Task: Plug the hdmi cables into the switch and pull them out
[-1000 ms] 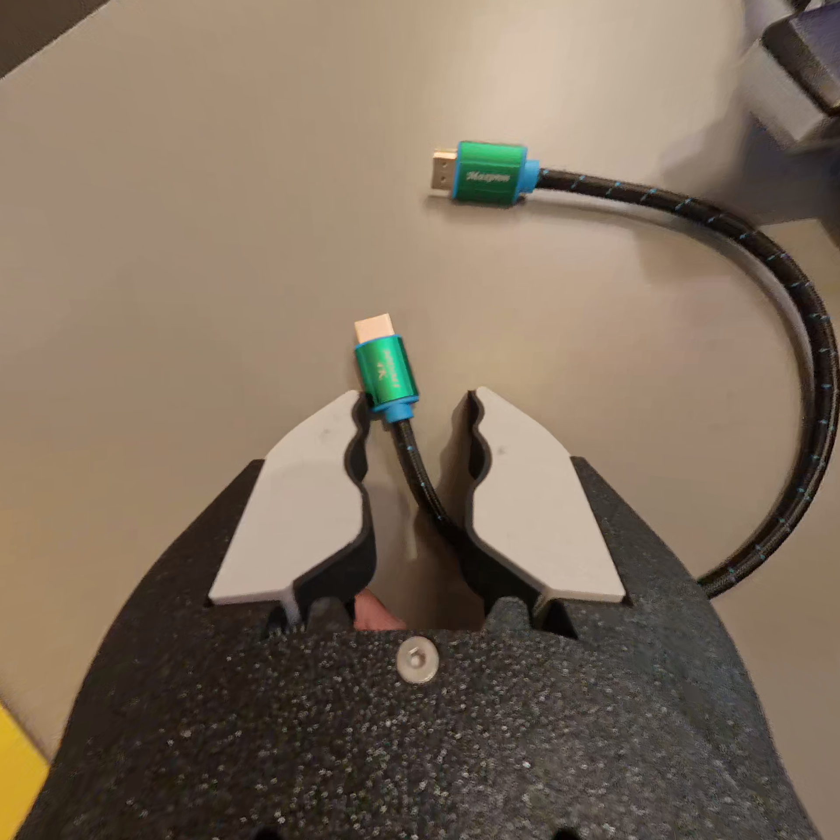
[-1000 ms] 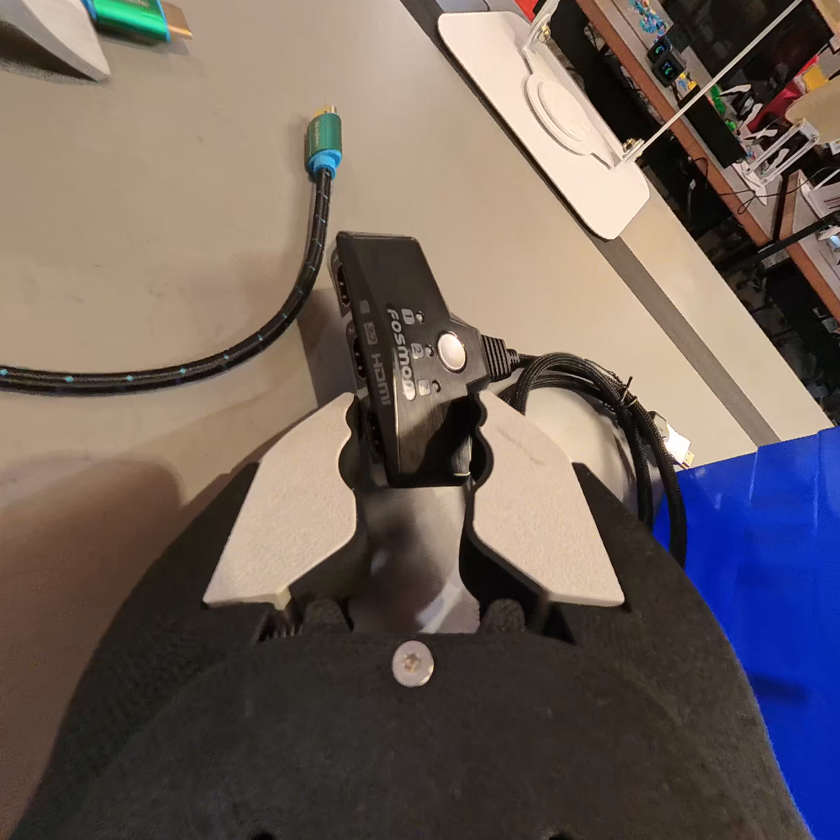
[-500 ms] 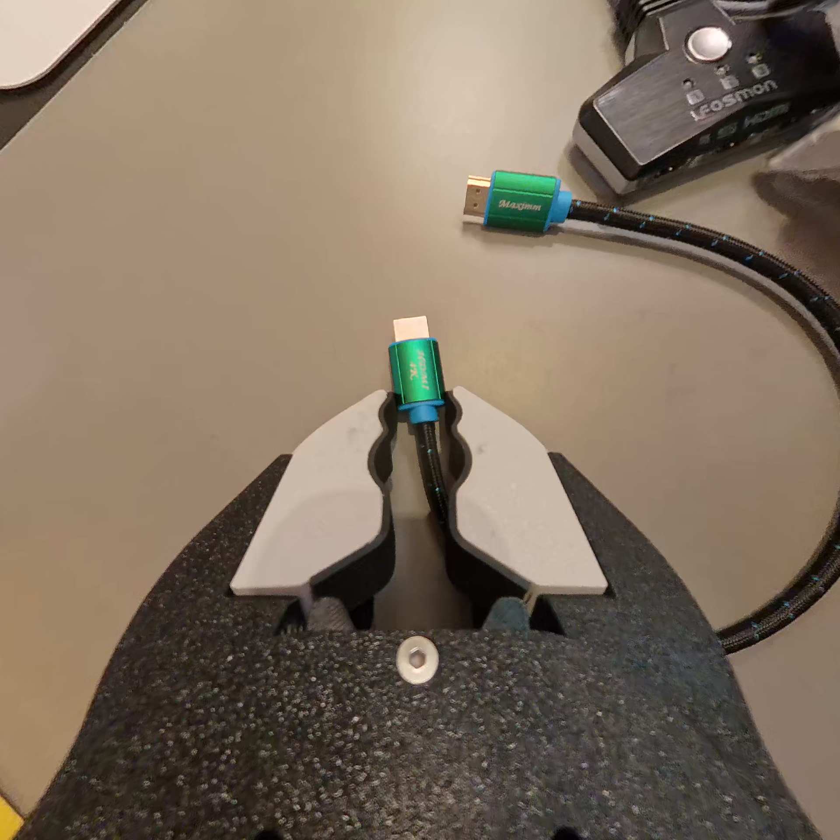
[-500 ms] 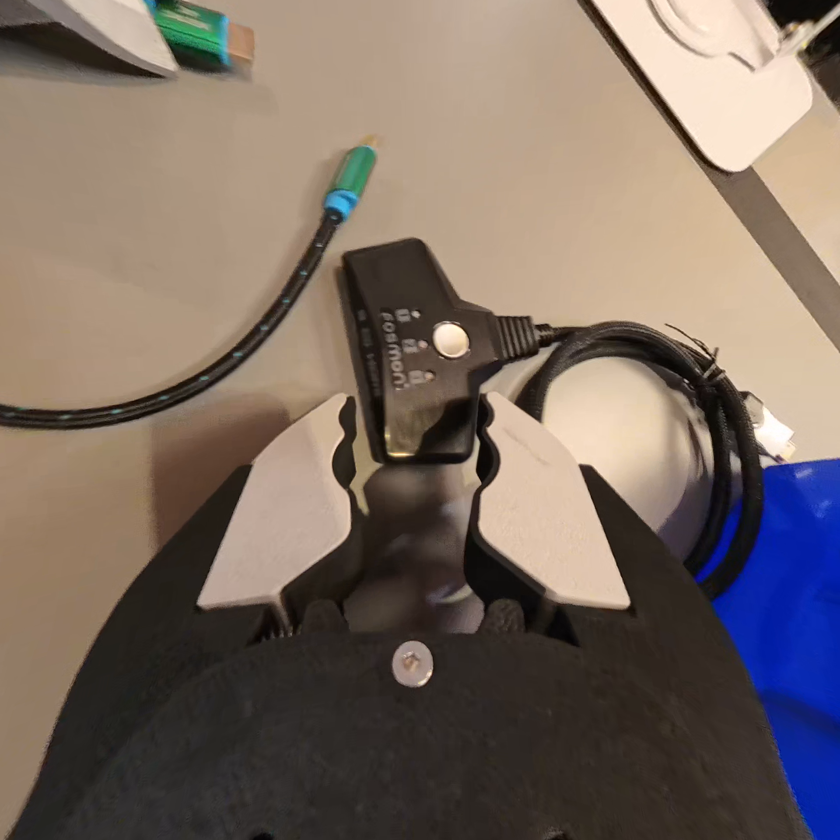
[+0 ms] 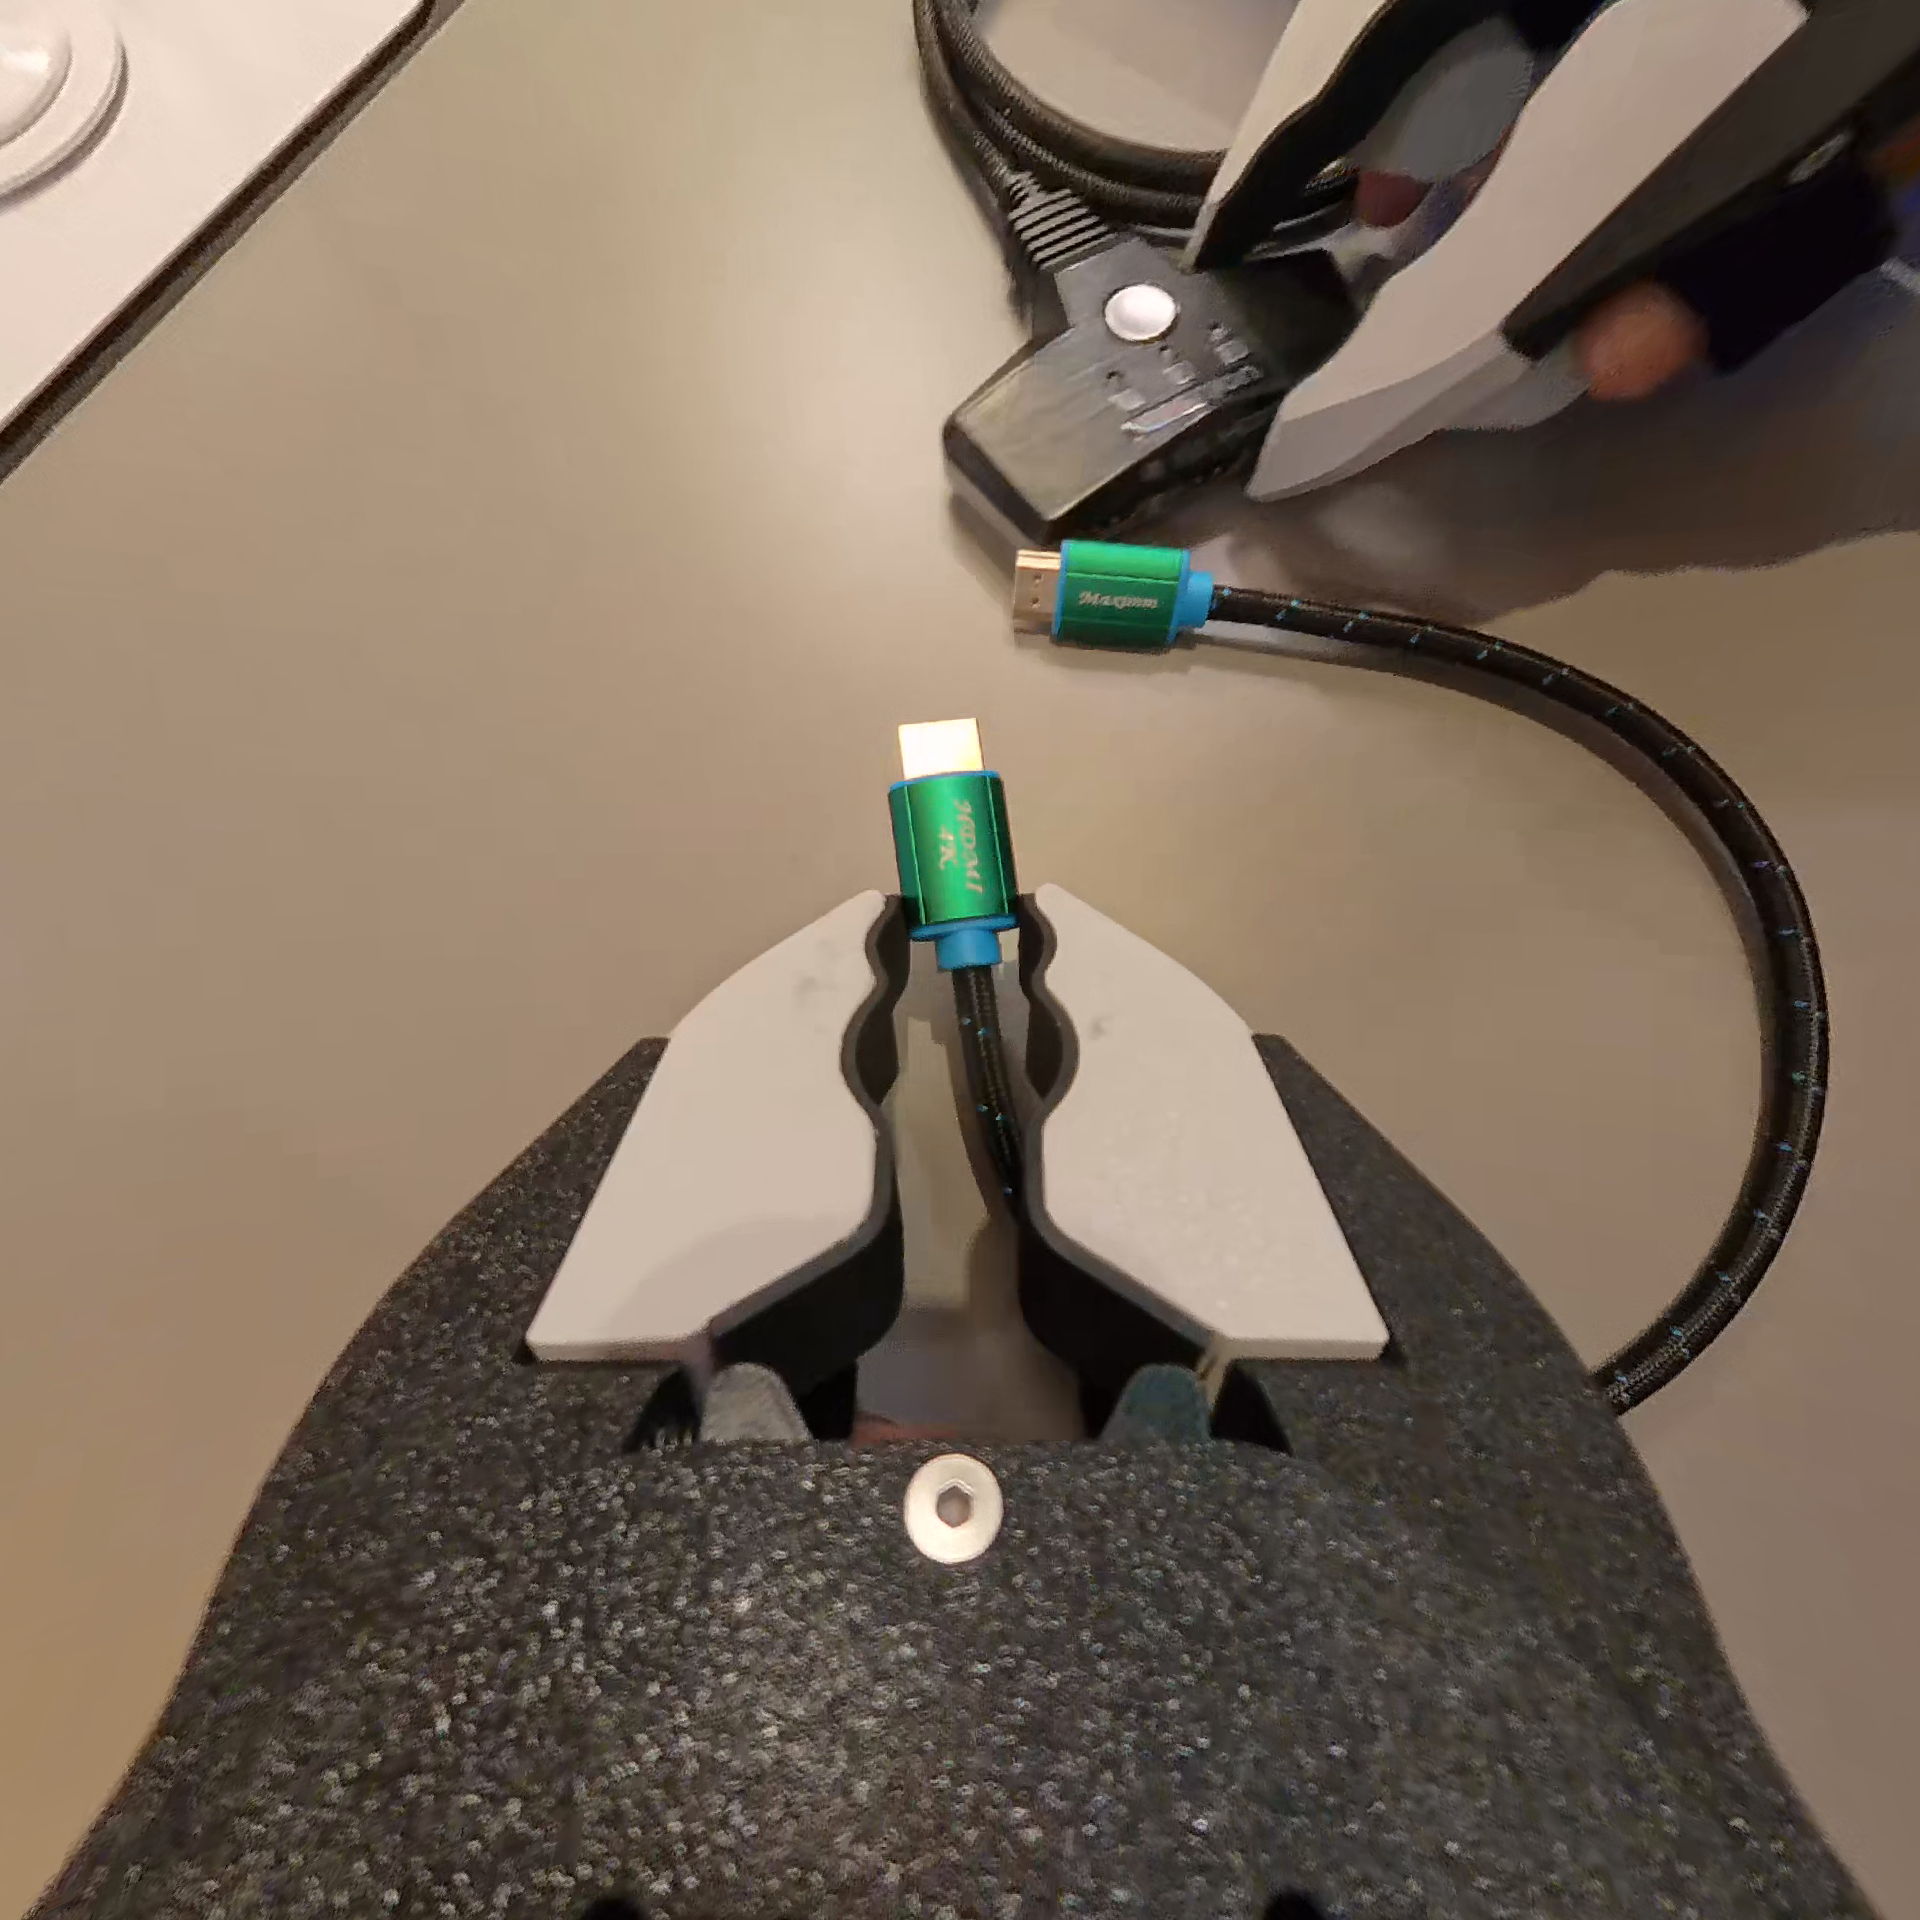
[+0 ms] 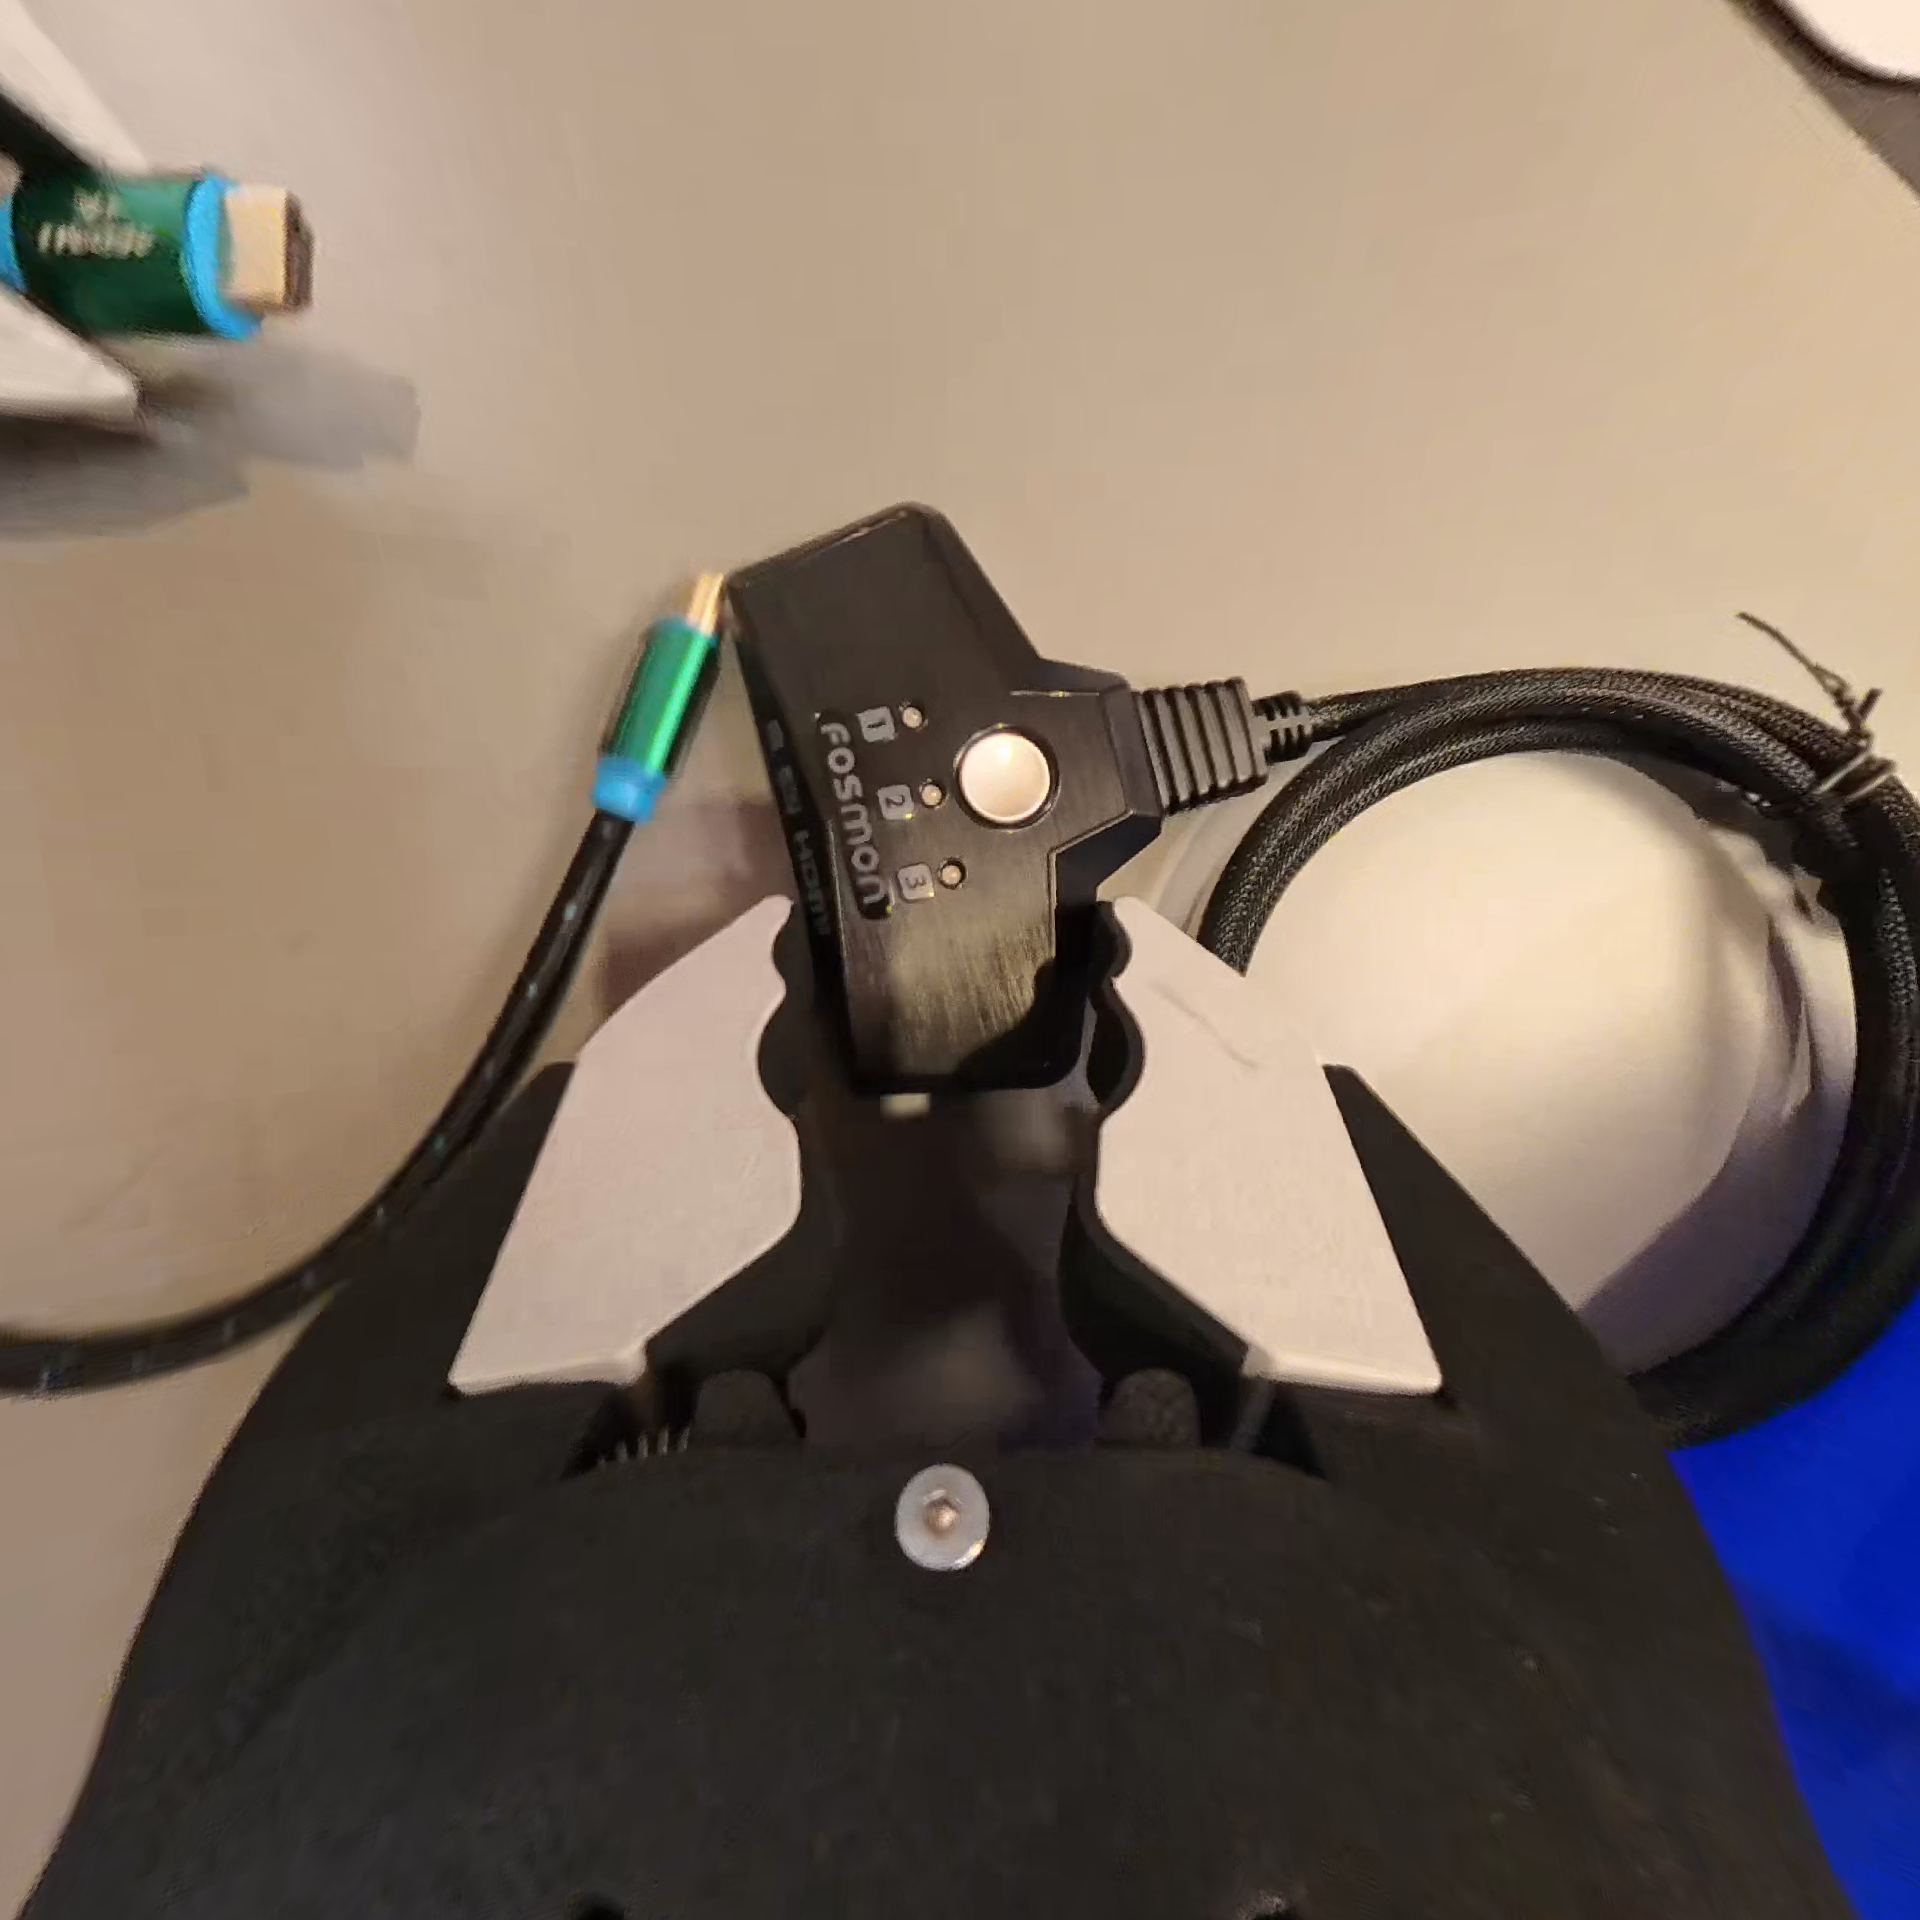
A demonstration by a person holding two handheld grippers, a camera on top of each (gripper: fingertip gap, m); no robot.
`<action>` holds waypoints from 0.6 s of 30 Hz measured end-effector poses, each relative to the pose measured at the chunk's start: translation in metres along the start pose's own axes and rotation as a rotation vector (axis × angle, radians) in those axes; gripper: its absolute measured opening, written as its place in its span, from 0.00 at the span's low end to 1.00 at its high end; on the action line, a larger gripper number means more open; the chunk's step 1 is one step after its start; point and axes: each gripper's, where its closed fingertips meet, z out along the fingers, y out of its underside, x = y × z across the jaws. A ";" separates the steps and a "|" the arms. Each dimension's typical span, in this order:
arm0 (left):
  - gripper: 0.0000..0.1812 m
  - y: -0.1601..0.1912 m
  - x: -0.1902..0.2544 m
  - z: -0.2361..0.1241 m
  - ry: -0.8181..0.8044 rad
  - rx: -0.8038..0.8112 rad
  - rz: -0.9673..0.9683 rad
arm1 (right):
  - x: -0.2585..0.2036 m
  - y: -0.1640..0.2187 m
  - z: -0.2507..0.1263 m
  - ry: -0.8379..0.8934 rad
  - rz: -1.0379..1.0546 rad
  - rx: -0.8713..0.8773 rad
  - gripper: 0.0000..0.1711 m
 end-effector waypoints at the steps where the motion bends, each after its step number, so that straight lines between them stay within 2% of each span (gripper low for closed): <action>1: 0.11 -0.002 0.002 0.000 0.000 0.008 0.004 | 0.002 -0.003 0.002 0.015 0.029 0.035 0.31; 8: 0.11 -0.011 0.011 0.008 -0.049 0.008 0.051 | 0.001 -0.031 -0.014 0.027 0.142 0.229 0.30; 12: 0.11 -0.016 0.016 0.015 -0.087 0.008 0.074 | -0.017 -0.039 -0.012 0.040 0.109 0.268 0.30; 18: 0.11 -0.006 0.016 0.023 -0.071 -0.043 -0.019 | -0.034 -0.041 -0.006 0.033 0.055 0.275 0.30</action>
